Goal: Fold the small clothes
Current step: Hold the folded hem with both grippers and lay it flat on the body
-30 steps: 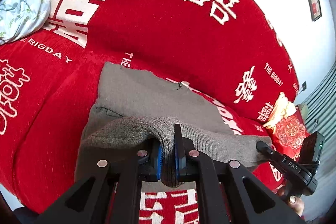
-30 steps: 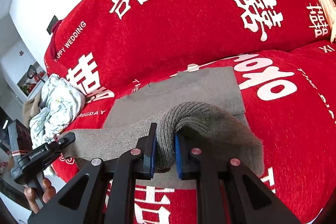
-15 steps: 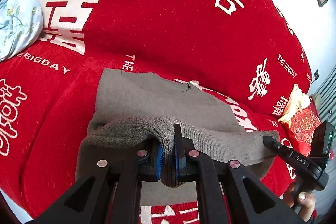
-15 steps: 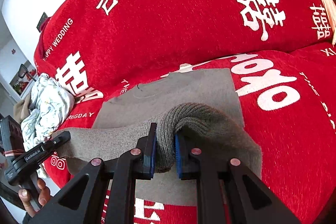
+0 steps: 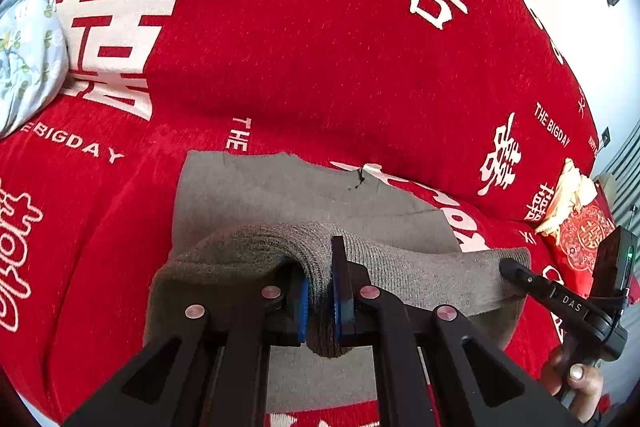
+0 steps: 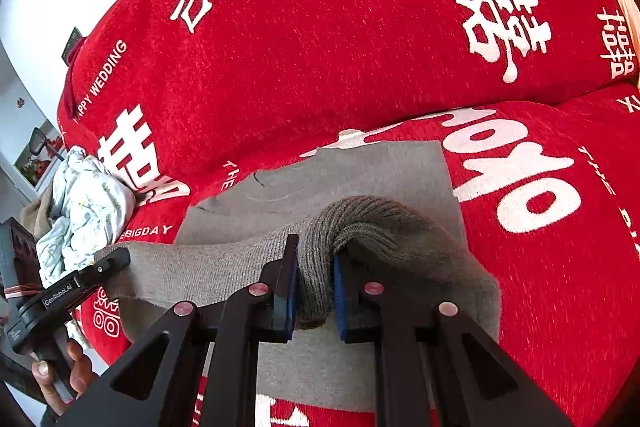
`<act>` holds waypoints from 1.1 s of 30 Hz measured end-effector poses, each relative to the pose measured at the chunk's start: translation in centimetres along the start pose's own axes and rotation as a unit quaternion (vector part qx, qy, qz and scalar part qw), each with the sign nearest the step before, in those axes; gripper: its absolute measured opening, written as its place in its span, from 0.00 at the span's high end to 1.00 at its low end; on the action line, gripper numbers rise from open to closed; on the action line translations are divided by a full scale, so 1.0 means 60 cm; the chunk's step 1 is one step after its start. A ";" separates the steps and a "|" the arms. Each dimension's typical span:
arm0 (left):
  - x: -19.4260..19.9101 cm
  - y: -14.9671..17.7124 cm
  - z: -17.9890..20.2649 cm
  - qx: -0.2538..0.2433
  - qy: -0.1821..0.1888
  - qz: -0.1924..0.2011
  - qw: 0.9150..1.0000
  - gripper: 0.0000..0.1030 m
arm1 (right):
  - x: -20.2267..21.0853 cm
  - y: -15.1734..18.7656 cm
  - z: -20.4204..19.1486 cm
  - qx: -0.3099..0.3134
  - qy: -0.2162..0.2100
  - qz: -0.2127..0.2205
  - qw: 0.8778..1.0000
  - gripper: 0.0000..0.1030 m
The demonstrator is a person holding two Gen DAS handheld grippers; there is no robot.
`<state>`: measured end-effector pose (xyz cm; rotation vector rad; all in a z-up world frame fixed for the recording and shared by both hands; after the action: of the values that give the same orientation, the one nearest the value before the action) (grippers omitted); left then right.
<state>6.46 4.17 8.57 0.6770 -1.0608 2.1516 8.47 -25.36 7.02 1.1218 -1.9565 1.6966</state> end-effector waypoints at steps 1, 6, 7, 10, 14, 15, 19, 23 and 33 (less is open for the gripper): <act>-0.004 -0.004 0.002 0.000 -0.001 -0.001 1.000 0.91 | -0.002 -0.002 0.001 0.000 0.000 0.000 1.000 0.84; -0.017 -0.015 0.005 0.000 -0.003 -0.003 1.000 0.91 | -0.018 -0.013 0.008 -0.002 0.000 -0.004 1.000 0.84; -0.020 -0.018 0.005 0.000 -0.003 -0.003 1.000 0.91 | -0.023 -0.017 0.011 -0.003 -0.001 -0.004 1.000 0.84; -0.030 -0.024 0.005 0.001 -0.006 -0.005 1.000 0.91 | -0.035 -0.023 0.017 -0.011 -0.005 -0.008 1.000 0.84; -0.047 -0.032 0.001 0.006 -0.010 -0.010 1.000 0.91 | -0.055 -0.028 0.024 -0.017 -0.007 -0.016 1.000 0.84; -0.052 -0.034 -0.001 0.008 -0.011 -0.011 1.000 0.91 | -0.060 -0.030 0.026 -0.017 -0.008 -0.019 1.000 0.84; -0.067 -0.040 -0.006 0.012 -0.014 -0.015 1.000 0.91 | -0.081 -0.032 0.032 -0.020 -0.010 -0.027 0.999 0.84; -0.085 -0.045 -0.009 0.013 -0.020 -0.021 1.000 0.91 | -0.100 -0.034 0.038 -0.023 -0.011 -0.035 0.999 0.84; -0.108 -0.053 -0.014 0.014 -0.028 -0.026 0.999 0.91 | -0.136 -0.038 0.047 -0.021 -0.008 -0.050 0.998 0.84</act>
<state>12.95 4.33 5.26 0.7726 -1.0325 2.1170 16.03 -25.13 2.31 1.2010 -1.9042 1.5921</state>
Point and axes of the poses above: each gripper's, at about its wrist camera, not at the fingertips, and x roughly against the way its jaws point, z to its right, y to its underside, the point moved 5 cm from there along -x, roughly the way its jaws point, and after that the axes turned 15 degrees about x, right-handed, at the moved point
